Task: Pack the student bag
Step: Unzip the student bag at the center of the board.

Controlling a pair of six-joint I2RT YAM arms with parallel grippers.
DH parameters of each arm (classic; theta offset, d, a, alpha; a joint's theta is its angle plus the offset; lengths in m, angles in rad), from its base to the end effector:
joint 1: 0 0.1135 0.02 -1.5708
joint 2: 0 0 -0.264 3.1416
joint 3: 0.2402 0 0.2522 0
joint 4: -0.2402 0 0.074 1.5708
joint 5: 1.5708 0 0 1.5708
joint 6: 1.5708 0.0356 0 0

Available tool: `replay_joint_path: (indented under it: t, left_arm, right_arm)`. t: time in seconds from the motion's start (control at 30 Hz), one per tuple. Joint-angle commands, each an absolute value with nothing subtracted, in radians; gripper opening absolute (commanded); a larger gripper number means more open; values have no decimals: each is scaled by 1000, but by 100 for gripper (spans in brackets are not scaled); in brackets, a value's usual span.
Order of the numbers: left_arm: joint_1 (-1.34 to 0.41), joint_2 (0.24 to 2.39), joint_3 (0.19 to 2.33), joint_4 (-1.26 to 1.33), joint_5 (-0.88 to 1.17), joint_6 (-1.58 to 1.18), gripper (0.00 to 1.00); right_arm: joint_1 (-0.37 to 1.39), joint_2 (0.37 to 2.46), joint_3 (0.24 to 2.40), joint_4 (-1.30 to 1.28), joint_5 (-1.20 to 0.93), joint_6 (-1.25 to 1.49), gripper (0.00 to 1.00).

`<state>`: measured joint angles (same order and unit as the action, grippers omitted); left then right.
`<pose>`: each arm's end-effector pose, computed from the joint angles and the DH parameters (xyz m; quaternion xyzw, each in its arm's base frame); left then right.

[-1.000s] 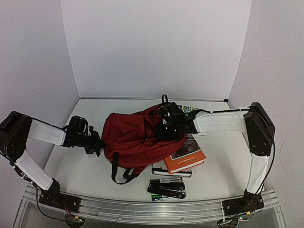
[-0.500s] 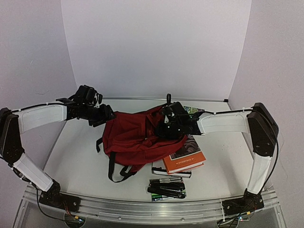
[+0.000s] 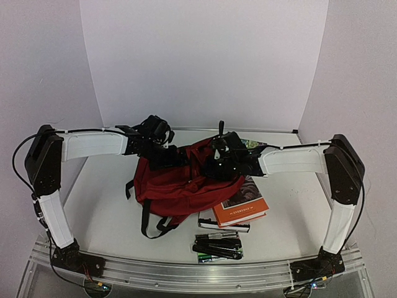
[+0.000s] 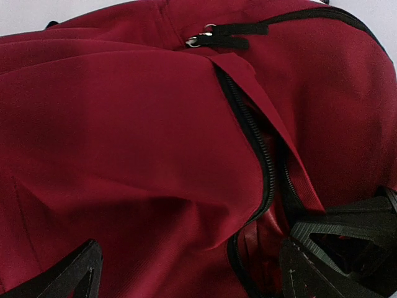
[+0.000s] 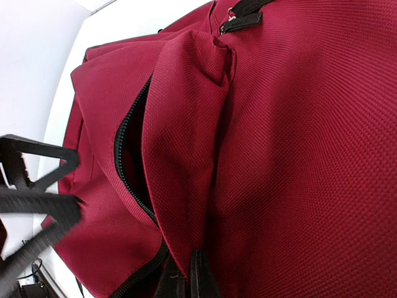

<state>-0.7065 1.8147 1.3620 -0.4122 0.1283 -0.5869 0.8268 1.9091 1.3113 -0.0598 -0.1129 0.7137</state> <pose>0.3022 -0.2639 0.2333 0.0781 0.9334 -0.2559 0.2391 0.2886 0.3194 0.2074 -0.0755 0.8933 0.3429 0.2807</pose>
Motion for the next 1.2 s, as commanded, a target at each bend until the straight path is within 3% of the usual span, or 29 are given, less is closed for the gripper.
replay_joint_path:
  t: [0.0, 0.27, 0.37, 0.53, 0.67, 0.93, 1.0, 1.17]
  left_arm:
    - [-732, 1861, 1463, -424, 148, -557, 100]
    - [-754, 1993, 1601, -550, 15, -532, 99]
    - [-757, 2038, 1656, -636, -79, -537, 95]
    - [-774, 2004, 1651, -701, -262, -552, 74]
    - [-781, 1958, 1635, -744, -354, -553, 52]
    - [-782, 1880, 1605, -712, -274, -518, 5]
    - [-781, 1850, 1615, -706, -234, -509, 0]
    - [-738, 1782, 1657, -714, -10, -459, 0]
  right_arm:
    - [827, 1867, 1293, -33, -126, 726, 0]
    - [827, 1865, 1285, -25, -132, 727, 0]
    - [828, 1862, 1284, -24, -130, 730, 0]
    - [827, 1861, 1272, -24, -105, 730, 0]
    - [828, 1873, 1269, -26, -82, 726, 0]
    - [828, 1893, 1267, -40, -19, 726, 0]
    - [829, 1891, 1273, -75, 42, 715, 0]
    - [828, 1891, 1288, -135, 136, 695, 0]
